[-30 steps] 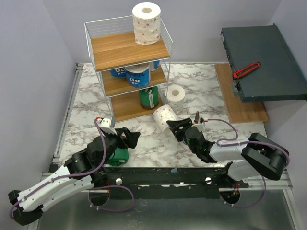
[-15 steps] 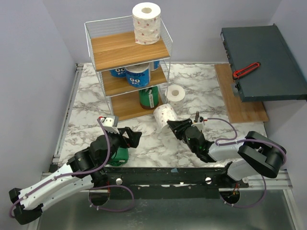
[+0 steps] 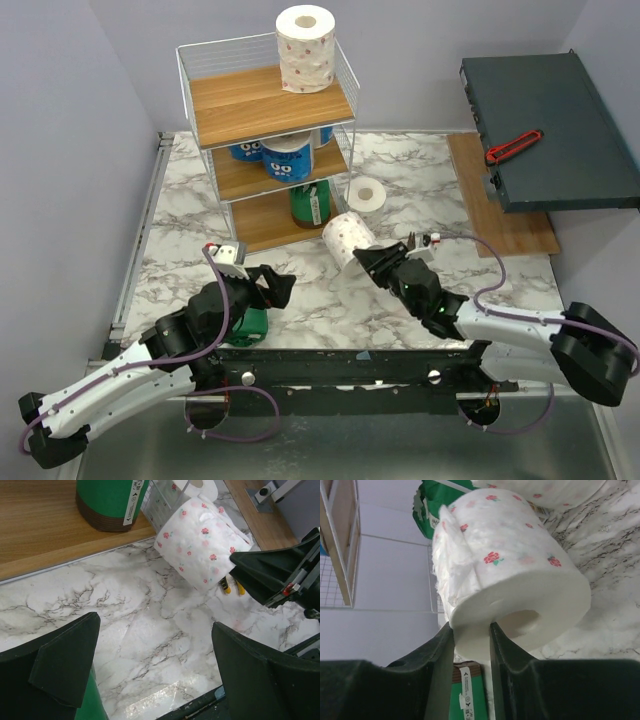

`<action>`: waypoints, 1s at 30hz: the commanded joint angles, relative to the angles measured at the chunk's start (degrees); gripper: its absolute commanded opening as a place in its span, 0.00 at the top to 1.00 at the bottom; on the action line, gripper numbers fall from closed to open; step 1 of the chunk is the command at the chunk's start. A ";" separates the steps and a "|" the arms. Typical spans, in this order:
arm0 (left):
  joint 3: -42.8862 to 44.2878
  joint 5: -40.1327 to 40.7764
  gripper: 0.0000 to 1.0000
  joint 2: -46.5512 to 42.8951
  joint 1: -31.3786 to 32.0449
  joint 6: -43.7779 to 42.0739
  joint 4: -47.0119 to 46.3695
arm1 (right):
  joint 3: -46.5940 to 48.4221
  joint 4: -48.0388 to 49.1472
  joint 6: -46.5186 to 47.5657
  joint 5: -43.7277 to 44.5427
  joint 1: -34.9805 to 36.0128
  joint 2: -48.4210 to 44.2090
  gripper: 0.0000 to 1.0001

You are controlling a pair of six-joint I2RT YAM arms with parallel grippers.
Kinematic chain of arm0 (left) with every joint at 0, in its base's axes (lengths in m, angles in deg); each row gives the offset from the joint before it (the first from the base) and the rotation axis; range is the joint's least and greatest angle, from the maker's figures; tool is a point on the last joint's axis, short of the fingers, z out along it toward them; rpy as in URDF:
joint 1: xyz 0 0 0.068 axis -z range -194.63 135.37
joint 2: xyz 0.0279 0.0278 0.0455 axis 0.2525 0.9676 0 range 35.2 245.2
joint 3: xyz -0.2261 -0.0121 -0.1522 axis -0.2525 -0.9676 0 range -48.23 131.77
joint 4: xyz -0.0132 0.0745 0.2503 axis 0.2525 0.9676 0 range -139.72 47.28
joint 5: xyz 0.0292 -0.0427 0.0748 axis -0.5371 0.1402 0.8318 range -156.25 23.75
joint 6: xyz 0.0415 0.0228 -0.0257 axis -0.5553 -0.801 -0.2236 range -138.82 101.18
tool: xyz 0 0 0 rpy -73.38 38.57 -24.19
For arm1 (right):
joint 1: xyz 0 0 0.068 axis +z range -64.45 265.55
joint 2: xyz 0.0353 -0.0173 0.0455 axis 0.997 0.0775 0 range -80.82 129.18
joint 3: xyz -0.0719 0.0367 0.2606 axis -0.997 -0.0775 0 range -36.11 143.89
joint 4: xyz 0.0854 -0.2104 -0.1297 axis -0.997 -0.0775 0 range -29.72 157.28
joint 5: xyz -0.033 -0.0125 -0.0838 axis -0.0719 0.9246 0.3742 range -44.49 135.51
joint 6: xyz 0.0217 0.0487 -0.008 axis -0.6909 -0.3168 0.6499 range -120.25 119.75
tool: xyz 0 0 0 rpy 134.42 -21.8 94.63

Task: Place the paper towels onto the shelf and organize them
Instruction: Adjust the paper towel at the center of the board.

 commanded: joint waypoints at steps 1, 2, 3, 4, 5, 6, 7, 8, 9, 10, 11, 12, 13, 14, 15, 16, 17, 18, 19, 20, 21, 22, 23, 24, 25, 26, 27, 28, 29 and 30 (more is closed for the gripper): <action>-0.79 -0.41 0.01 -1.03 0.31 0.51 -0.60 | 9.96 -21.16 9.29 -2.22 0.09 -7.56 0.76; -0.85 -0.36 0.01 -1.03 0.31 0.43 -0.83 | 12.77 -25.80 11.85 -3.27 0.07 -8.19 0.76; -0.79 -0.35 0.01 -0.95 0.31 0.30 -1.08 | 15.88 -31.13 14.17 -4.21 0.05 -8.02 0.76; -0.85 -0.43 0.01 -0.83 0.31 0.16 -1.23 | 18.54 -36.39 16.93 -5.63 0.05 -7.34 0.75; -0.70 -0.44 0.01 -0.75 0.31 0.08 -1.41 | 21.86 -42.18 18.92 -6.59 0.14 -6.24 0.74; -0.56 -0.48 0.01 -0.56 0.31 0.08 -1.51 | 24.40 -45.66 21.75 -7.71 0.24 -5.22 0.74; -0.44 -0.55 0.01 -0.47 0.33 -0.01 -1.67 | 27.04 -49.96 24.28 -8.72 0.31 -3.74 0.73; -0.35 -0.57 0.01 -0.26 0.31 -0.01 -1.73 | 29.43 -54.33 26.29 -8.35 0.63 -2.47 0.73; -0.27 -0.61 0.01 -0.14 0.33 -0.01 -1.79 | 31.70 -58.27 28.16 -7.72 1.56 -1.39 0.73; -0.12 -0.71 0.01 0.03 0.32 0.01 -1.79 | 33.40 -60.82 30.91 -7.86 2.21 -0.55 0.73; 0.04 -0.74 0.01 0.07 0.31 0.05 -1.68 | 35.80 -64.55 32.80 -7.59 3.11 0.82 0.73; 0.07 -0.78 0.01 0.12 0.31 0.12 -1.55 | 38.40 -68.31 34.16 -6.85 4.06 2.23 0.73; 0.16 -0.81 0.01 0.04 0.31 0.29 -1.37 | 40.54 -71.26 35.92 -6.37 5.10 3.49 0.73; 0.21 -0.74 0.01 -0.06 0.31 0.38 -1.18 | 43.34 -75.11 37.06 -5.99 5.95 5.25 0.72; 0.21 -0.74 0.01 -0.15 0.33 0.50 -1.05 | 45.80 -78.24 38.05 -4.65 7.31 6.87 0.72; 0.20 -0.67 0.01 -0.24 0.30 0.60 -0.88 | 48.70 -81.69 38.88 -3.21 8.97 8.71 0.72; 0.21 -0.57 0.01 -0.36 0.31 0.69 -0.76 | 50.84 -84.71 39.54 -1.64 10.38 10.22 0.72; 0.13 -0.44 0.01 -0.43 0.31 0.82 -0.69 | 53.20 -86.88 39.90 -0.63 11.96 11.89 0.72; 0.07 -0.39 0.01 -0.59 0.31 0.87 -0.65 | 55.02 -88.50 40.55 -0.09 13.03 13.17 0.71; -0.01 -0.32 0.01 -0.70 0.28 0.94 -0.69 | 55.86 -88.99 41.44 -0.18 13.96 14.27 0.71; -0.15 -0.30 0.01 -0.67 0.31 0.86 -0.85 | 56.32 -89.03 42.00 -0.35 14.40 15.11 0.71; -0.40 -0.34 0.01 -0.79 0.36 0.78 -1.10 | 56.61 -89.03 42.55 -0.43 14.65 15.63 0.71; -0.58 -0.29 0.01 -0.79 0.32 0.78 -1.31 | 57.22 -89.10 43.05 -0.65 14.90 16.36 0.71; -0.60 -0.28 0.01 -0.82 0.31 0.78 -1.35 | 57.98 -89.57 43.55 -0.73 15.31 17.25 0.71; -0.75 -0.26 0.01 -0.83 0.31 0.78 -1.27 | 59.07 -90.29 43.70 -0.22 15.88 18.30 0.71; -0.77 -0.22 0.01 -0.80 0.33 0.71 -1.23 | 59.89 -90.65 44.15 0.32 16.63 19.23 0.70; -0.85 -0.24 0.01 -0.74 0.34 0.69 -1.16 | 60.86 -91.03 44.56 0.52 17.34 20.41 0.70; -0.85 -0.11 0.01 -0.75 0.31 0.69 -1.03 | 61.61 -91.37 44.86 0.78 17.87 21.53 0.70; -0.90 -0.01 0.01 -0.72 0.31 0.69 -1.04 | 62.22 -91.58 45.17 1.02 18.51 23.00 0.70; -0.96 0.04 0.01 -0.65 0.33 0.69 -1.08 | 62.52 -91.47 45.57 1.08 18.80 24.26 0.70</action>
